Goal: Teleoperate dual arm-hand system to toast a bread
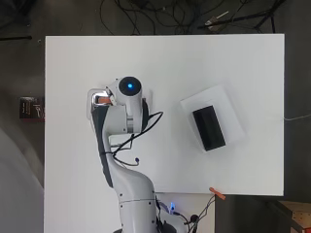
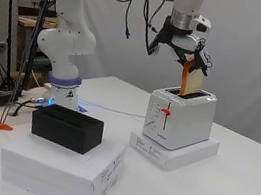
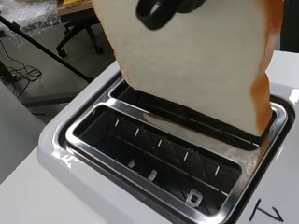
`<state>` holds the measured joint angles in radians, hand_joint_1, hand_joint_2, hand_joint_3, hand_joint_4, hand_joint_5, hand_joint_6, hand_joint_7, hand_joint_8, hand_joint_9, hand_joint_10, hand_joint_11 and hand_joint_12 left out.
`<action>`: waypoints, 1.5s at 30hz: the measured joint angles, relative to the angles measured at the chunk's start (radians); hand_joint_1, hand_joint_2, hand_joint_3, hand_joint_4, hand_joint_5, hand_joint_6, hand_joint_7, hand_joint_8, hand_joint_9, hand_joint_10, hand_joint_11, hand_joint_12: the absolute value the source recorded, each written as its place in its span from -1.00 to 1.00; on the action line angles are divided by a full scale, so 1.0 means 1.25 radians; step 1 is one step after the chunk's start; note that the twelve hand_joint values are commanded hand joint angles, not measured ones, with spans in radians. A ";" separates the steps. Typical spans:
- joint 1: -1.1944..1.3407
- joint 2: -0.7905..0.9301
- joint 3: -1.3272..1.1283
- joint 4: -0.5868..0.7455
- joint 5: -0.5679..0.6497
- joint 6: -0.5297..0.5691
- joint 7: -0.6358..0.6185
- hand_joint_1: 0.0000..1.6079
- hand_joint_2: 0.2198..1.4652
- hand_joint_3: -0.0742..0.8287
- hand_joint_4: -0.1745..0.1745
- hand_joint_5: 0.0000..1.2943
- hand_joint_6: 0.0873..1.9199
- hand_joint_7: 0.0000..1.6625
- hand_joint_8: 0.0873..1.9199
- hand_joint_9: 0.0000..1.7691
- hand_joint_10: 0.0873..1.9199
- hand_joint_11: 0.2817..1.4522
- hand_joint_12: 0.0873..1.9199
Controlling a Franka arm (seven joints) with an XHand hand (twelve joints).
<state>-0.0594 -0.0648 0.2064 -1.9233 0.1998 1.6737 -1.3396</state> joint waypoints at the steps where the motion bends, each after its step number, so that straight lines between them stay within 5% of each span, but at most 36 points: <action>1: 0.000 0.001 -0.001 -0.003 0.000 0.002 0.001 0.72 0.37 -0.84 -1.00 0.26 0.18 0.41 -0.46 0.31 -0.24 -0.17 -1.00; 31: 0.000 0.055 0.024 -0.023 0.002 0.009 0.022 0.72 0.39 -0.83 -1.00 0.20 0.18 0.36 -0.38 0.30 -0.18 -0.04 -1.00; 33: 0.000 0.062 0.021 -0.026 0.004 0.004 0.025 0.02 0.25 -0.86 -0.31 0.08 -0.53 0.28 -0.76 0.27 -0.64 -0.19 -1.00; 35: -0.001 0.068 0.013 -0.030 0.012 -0.003 0.025 -0.39 0.10 -0.88 -0.30 -0.26 -0.95 0.09 -1.00 0.14 -0.96 -0.41 -1.00; 39: -0.002 0.074 -0.010 -0.033 0.032 -0.012 0.033 -0.74 -0.06 -0.89 -0.40 -0.60 -1.00 -0.24 -1.00 -0.17 -1.00 -0.65 -1.00; 42: -0.002 0.072 -0.024 -0.033 0.041 -0.012 0.048 -0.95 -0.10 -0.85 -0.33 -0.65 -1.00 -0.54 -1.00 -0.50 -1.00 -0.75 -1.00; 45: -0.005 0.063 -0.029 -0.040 0.035 -0.002 0.074 -0.99 -0.07 -0.83 -0.23 -0.58 -1.00 -0.55 -1.00 -0.52 -1.00 -0.70 -1.00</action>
<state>-0.0652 0.0139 0.1705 -1.9738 0.2431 1.6707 -1.2474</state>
